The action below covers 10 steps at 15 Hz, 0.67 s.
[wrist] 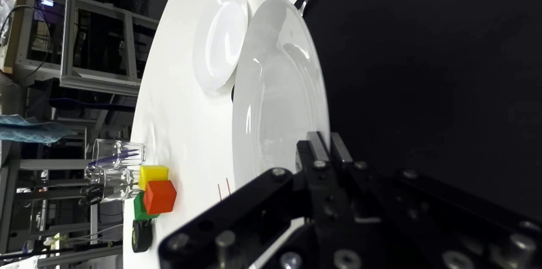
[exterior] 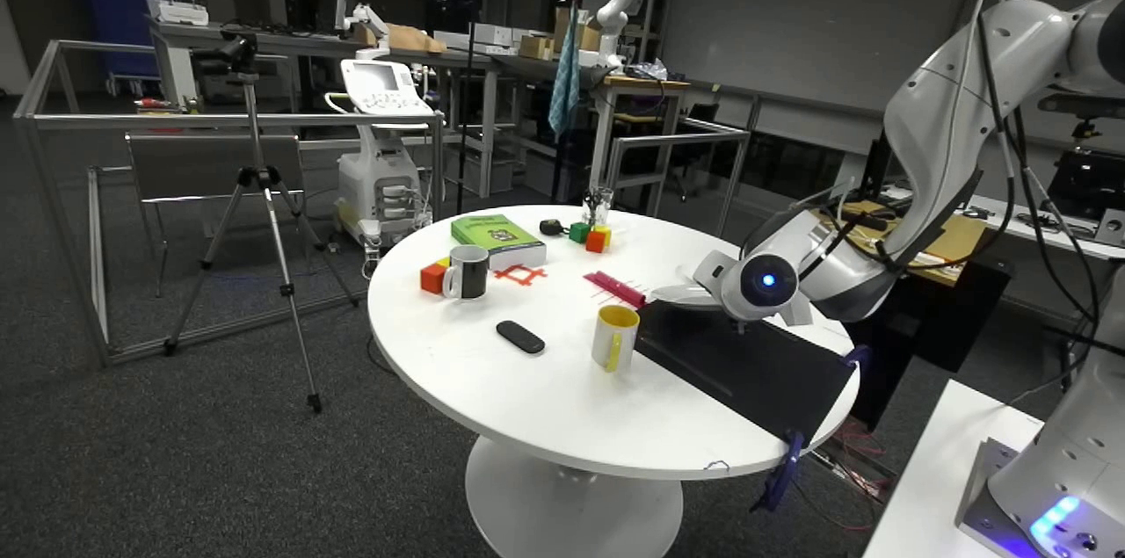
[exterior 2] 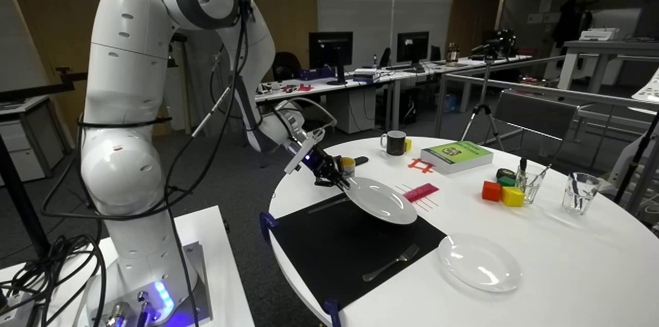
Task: Move the plate on the black placemat onto the plate on the right side of the table
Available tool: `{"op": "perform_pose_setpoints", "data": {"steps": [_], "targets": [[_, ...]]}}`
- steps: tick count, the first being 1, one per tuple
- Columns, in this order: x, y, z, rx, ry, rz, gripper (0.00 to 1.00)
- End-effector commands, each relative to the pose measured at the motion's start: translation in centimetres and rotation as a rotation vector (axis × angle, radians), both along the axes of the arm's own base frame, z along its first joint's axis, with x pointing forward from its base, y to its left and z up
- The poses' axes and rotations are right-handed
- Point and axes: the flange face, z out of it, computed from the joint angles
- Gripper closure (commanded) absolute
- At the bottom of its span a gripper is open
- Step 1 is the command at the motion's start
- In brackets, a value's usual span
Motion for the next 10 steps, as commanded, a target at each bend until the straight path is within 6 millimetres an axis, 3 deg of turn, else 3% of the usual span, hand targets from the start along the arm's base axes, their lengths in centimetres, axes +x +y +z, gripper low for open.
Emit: {"op": "perform_pose_setpoints", "data": {"steps": [1,10], "targets": [[-0.3,-0.4,4.0,-0.069,-0.051,0.006,0.99],[-0.3,-2.3,8.4,-0.091,-0.133,-0.032,0.99]]}}
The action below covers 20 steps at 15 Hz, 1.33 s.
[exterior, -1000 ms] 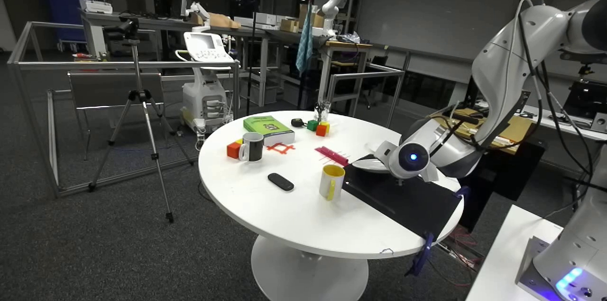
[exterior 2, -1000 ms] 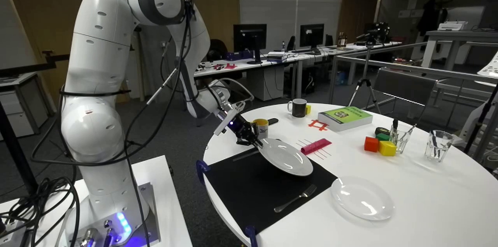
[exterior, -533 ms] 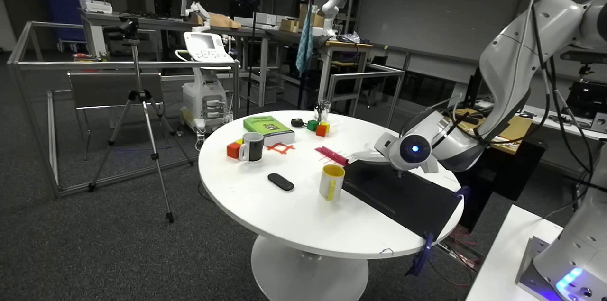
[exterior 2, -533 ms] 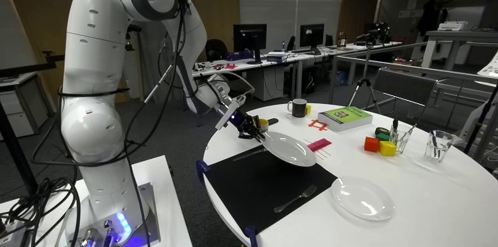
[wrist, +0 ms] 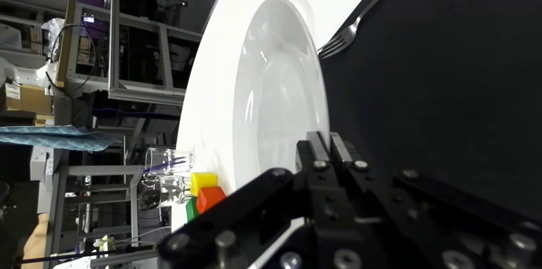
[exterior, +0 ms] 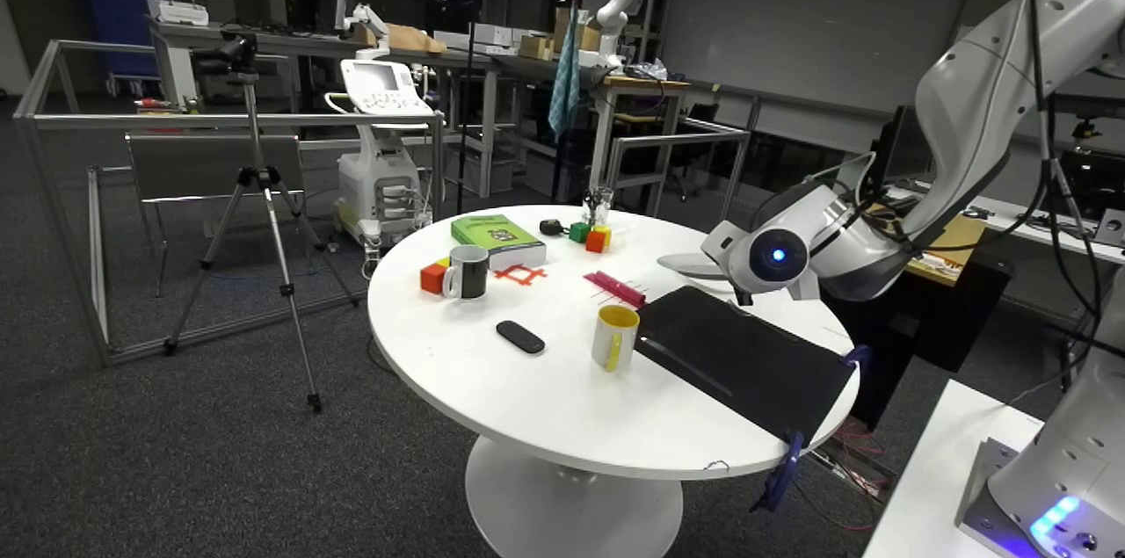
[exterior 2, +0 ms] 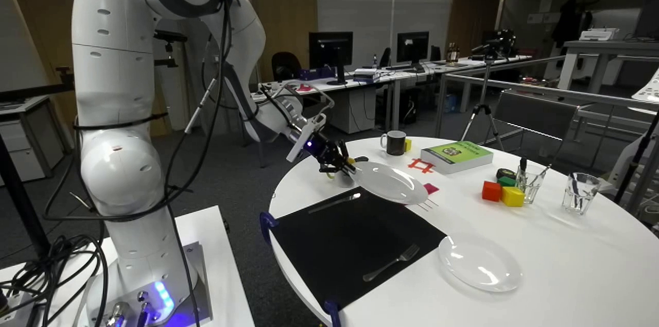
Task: Move the plate on the black placemat onto the plate on the right side of the table
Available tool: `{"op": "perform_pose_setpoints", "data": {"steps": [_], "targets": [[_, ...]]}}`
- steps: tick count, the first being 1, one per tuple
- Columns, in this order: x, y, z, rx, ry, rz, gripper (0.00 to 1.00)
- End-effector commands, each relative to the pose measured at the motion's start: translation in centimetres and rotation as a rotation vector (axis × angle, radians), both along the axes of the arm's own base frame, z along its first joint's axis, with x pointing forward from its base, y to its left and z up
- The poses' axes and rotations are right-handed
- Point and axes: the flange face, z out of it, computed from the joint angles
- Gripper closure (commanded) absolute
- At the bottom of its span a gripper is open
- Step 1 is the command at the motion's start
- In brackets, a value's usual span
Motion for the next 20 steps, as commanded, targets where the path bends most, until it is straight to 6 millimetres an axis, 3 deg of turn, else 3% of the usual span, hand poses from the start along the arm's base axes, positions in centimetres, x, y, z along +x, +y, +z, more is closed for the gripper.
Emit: {"op": "perform_pose_setpoints", "data": {"steps": [1,6,7,10,20], "targets": [[-0.8,-1.5,4.1,-0.053,-0.057,-0.017,0.99],[-0.8,-3.9,6.5,-0.045,-0.090,-0.057,0.99],[-0.1,-2.3,3.4,-0.010,-0.060,-0.043,0.95],[-0.2,-3.4,4.3,-0.013,-0.071,-0.059,0.95],[-0.4,-3.4,4.3,-0.015,-0.069,-0.058,0.95]]}}
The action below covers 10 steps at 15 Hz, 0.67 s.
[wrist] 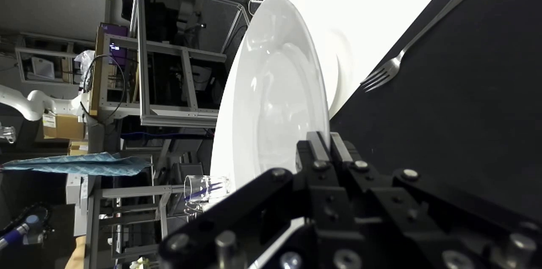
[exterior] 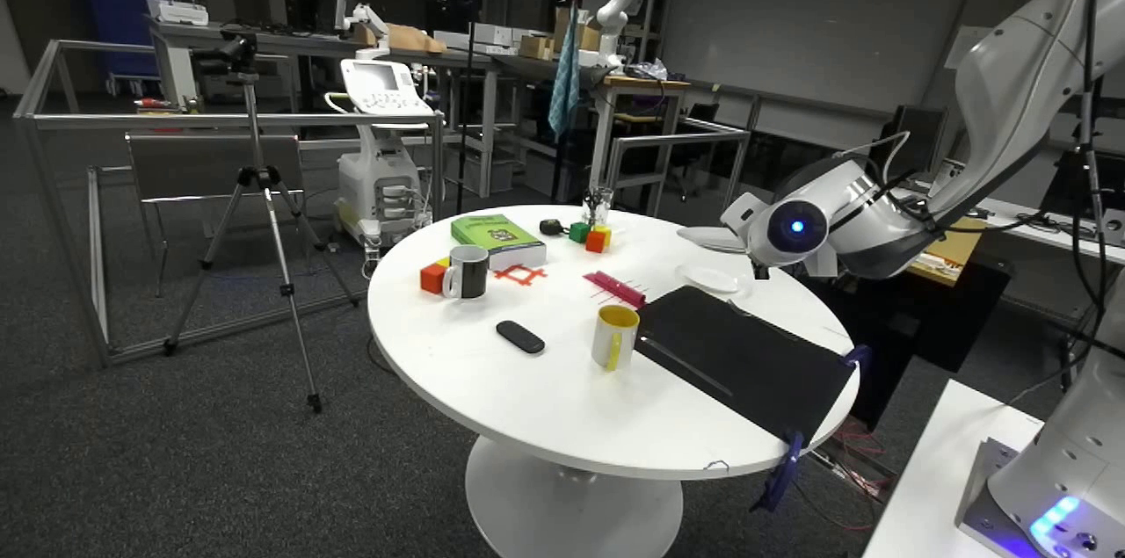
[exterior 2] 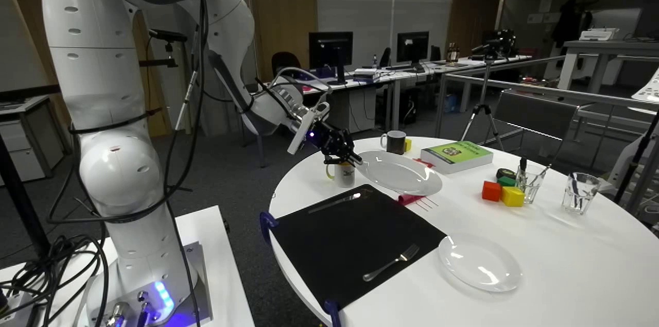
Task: Move the plate on the black placemat onto the plate on the right side of the table
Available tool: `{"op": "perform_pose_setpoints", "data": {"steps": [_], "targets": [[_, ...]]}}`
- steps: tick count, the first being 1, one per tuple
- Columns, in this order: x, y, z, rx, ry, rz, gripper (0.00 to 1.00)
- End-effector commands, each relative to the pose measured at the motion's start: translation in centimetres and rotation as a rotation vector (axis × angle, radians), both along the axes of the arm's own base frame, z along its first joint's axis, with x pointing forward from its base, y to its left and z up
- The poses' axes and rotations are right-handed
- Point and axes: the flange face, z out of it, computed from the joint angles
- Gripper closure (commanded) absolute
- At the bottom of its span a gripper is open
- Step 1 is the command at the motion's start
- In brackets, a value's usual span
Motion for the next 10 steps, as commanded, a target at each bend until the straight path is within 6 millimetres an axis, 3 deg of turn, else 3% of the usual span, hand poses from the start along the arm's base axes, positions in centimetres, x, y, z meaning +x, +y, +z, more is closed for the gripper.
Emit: {"op": "perform_pose_setpoints", "data": {"steps": [1,6,10], "targets": [[0.0,0.0,0.0,0.000,0.001,0.000,0.95],[0.9,-0.7,0.0,0.019,0.020,-0.009,0.99],[3.5,-4.4,1.9,0.069,0.011,-0.069,0.99]]}}
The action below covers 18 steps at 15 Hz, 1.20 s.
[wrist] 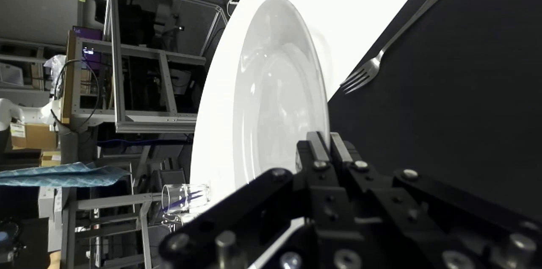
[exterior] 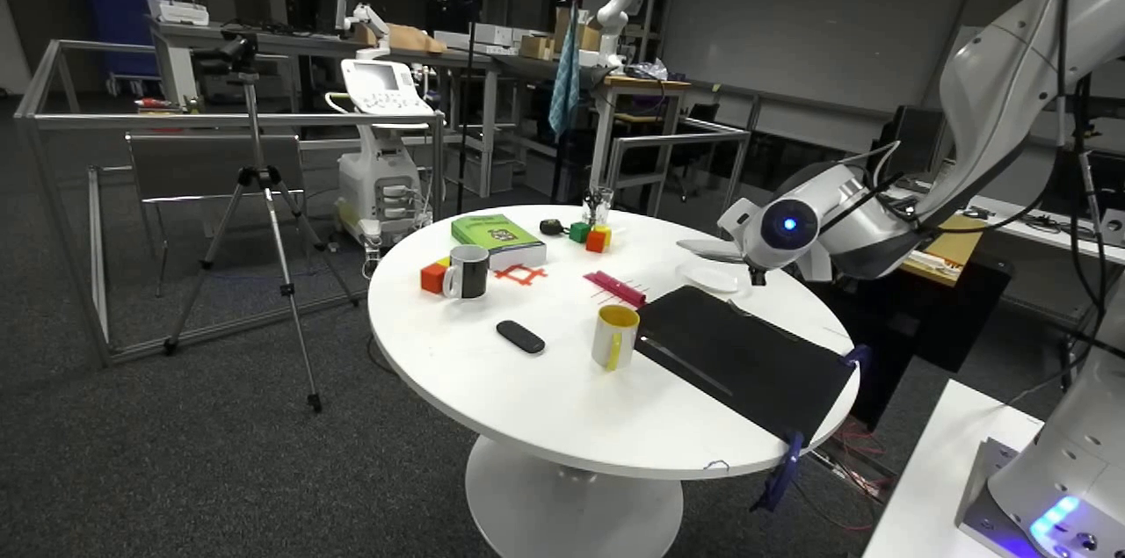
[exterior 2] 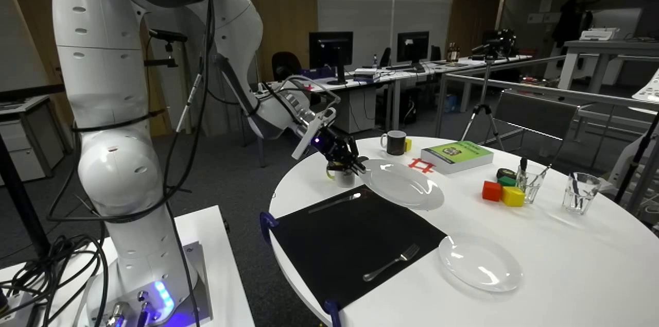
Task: Move the plate on the black placemat onto the plate on the right side of the table
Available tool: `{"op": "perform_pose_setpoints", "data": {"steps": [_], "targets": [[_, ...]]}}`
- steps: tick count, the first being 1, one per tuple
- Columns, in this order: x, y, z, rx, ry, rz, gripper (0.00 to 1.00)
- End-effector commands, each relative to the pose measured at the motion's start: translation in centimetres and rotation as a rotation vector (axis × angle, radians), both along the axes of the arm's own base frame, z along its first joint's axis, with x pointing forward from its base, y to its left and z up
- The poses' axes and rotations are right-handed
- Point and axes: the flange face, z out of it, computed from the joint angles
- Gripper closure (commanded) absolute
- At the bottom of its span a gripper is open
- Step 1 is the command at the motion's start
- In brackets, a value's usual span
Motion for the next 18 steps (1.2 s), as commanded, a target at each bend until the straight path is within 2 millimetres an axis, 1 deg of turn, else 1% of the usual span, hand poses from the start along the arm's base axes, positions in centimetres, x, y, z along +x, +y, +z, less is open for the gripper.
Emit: {"op": "perform_pose_setpoints", "data": {"steps": [1,5,10,14,18], "targets": [[3.1,-4.2,3.9,0.025,-0.026,-0.064,0.99],[6.0,-9.3,6.2,0.062,-0.016,-0.124,0.99],[8.6,-14.0,7.9,0.108,0.063,-0.128,0.99],[10.2,-17.8,8.4,0.105,0.097,-0.181,0.99],[11.7,-22.4,8.3,0.091,0.053,-0.244,0.99]]}}
